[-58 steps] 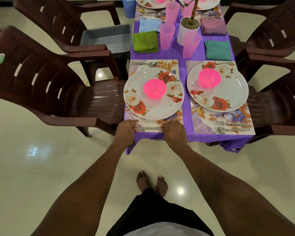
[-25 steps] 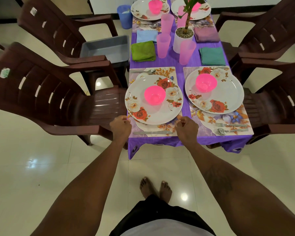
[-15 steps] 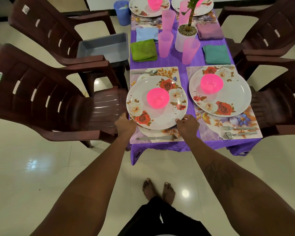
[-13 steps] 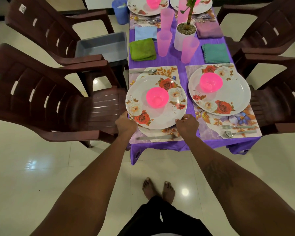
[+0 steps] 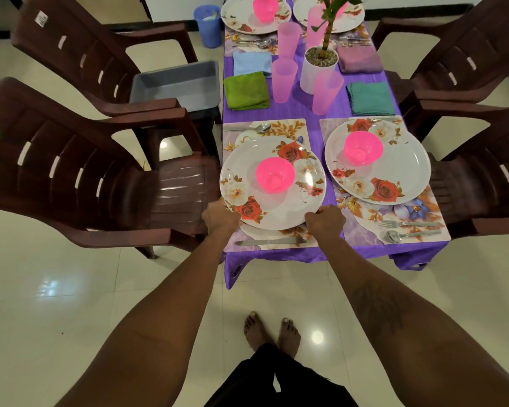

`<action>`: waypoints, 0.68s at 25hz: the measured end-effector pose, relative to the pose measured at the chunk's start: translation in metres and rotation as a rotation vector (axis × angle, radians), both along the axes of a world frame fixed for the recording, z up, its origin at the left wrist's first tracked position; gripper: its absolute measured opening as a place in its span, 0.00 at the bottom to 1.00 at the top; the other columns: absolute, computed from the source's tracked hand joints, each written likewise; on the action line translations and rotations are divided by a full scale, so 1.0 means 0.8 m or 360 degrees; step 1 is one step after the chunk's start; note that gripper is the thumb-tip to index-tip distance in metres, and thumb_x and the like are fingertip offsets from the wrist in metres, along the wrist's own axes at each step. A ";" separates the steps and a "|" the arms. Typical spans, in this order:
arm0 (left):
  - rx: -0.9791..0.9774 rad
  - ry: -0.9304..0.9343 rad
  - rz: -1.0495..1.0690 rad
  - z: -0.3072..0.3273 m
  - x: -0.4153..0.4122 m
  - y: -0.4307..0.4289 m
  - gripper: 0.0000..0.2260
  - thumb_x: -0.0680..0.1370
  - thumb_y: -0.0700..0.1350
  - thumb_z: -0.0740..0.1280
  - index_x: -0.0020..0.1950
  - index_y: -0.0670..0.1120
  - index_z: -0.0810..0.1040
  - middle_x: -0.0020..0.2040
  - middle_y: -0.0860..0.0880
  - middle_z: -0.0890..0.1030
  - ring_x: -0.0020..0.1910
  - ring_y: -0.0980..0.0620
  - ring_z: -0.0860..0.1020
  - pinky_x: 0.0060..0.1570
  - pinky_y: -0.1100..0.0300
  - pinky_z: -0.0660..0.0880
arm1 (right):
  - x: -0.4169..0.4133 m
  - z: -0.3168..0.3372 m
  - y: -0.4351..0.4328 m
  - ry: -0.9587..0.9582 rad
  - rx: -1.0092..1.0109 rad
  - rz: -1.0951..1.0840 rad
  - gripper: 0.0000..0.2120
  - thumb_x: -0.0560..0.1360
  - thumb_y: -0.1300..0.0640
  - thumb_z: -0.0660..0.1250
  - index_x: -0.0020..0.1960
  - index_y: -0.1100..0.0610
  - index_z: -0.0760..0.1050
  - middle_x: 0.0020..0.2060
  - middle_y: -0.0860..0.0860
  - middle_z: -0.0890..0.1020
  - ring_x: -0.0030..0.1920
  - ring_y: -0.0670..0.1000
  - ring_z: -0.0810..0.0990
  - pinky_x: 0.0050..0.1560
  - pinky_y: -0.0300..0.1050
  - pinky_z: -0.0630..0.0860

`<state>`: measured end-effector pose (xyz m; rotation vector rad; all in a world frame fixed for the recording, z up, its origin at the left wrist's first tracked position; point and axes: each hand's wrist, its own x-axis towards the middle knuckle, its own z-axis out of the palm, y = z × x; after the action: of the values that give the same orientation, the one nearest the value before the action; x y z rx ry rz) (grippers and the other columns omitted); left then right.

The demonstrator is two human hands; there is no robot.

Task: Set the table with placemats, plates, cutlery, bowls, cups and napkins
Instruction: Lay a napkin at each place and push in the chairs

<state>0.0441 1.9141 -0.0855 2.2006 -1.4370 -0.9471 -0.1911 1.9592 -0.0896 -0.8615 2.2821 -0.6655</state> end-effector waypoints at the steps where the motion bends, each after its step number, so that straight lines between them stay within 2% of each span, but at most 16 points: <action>1: 0.0007 0.0013 -0.0007 0.002 -0.003 0.003 0.12 0.77 0.45 0.74 0.59 0.45 0.84 0.54 0.43 0.86 0.58 0.44 0.83 0.58 0.51 0.80 | -0.003 -0.002 0.002 -0.0004 0.0001 -0.0012 0.08 0.70 0.59 0.74 0.43 0.65 0.84 0.35 0.55 0.83 0.43 0.57 0.84 0.31 0.35 0.64; 3: 0.0010 0.0056 -0.0013 0.003 -0.006 0.005 0.12 0.77 0.45 0.75 0.60 0.45 0.84 0.55 0.44 0.86 0.58 0.45 0.83 0.57 0.53 0.79 | -0.006 -0.002 0.004 -0.0026 0.0015 -0.0022 0.09 0.70 0.59 0.73 0.43 0.65 0.84 0.35 0.56 0.84 0.42 0.56 0.84 0.35 0.39 0.68; 7: 0.0045 0.0126 -0.0016 0.004 -0.006 0.006 0.13 0.75 0.43 0.77 0.59 0.45 0.84 0.54 0.45 0.86 0.57 0.45 0.83 0.59 0.49 0.81 | -0.009 -0.002 0.004 -0.0034 0.0023 -0.0027 0.09 0.72 0.57 0.74 0.45 0.64 0.83 0.38 0.55 0.84 0.44 0.56 0.83 0.45 0.43 0.77; 10: 0.0028 0.0146 0.0004 0.003 -0.003 0.006 0.13 0.75 0.45 0.77 0.59 0.46 0.84 0.54 0.45 0.86 0.57 0.46 0.84 0.59 0.48 0.81 | -0.007 -0.003 0.005 -0.0017 0.0009 -0.0037 0.10 0.72 0.57 0.75 0.49 0.64 0.83 0.42 0.55 0.85 0.43 0.53 0.80 0.46 0.43 0.75; 14: 0.0036 0.0229 0.0047 0.003 -0.002 0.006 0.13 0.75 0.43 0.77 0.59 0.46 0.84 0.54 0.45 0.87 0.57 0.47 0.84 0.58 0.48 0.82 | -0.009 -0.003 0.007 -0.0023 -0.0003 -0.0047 0.12 0.73 0.56 0.76 0.51 0.64 0.82 0.47 0.57 0.86 0.50 0.56 0.83 0.49 0.44 0.76; 17: 0.0010 0.0223 0.0051 0.004 0.000 0.002 0.14 0.76 0.44 0.76 0.61 0.46 0.84 0.56 0.45 0.86 0.58 0.47 0.84 0.59 0.51 0.81 | -0.008 -0.004 0.006 -0.0014 -0.0004 -0.0042 0.13 0.73 0.55 0.77 0.51 0.64 0.82 0.47 0.57 0.86 0.50 0.56 0.84 0.48 0.42 0.73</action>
<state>0.0444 1.9160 -0.0822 2.1099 -1.3331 -1.0732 -0.1975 1.9643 -0.0932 -0.8291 2.2892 -0.6826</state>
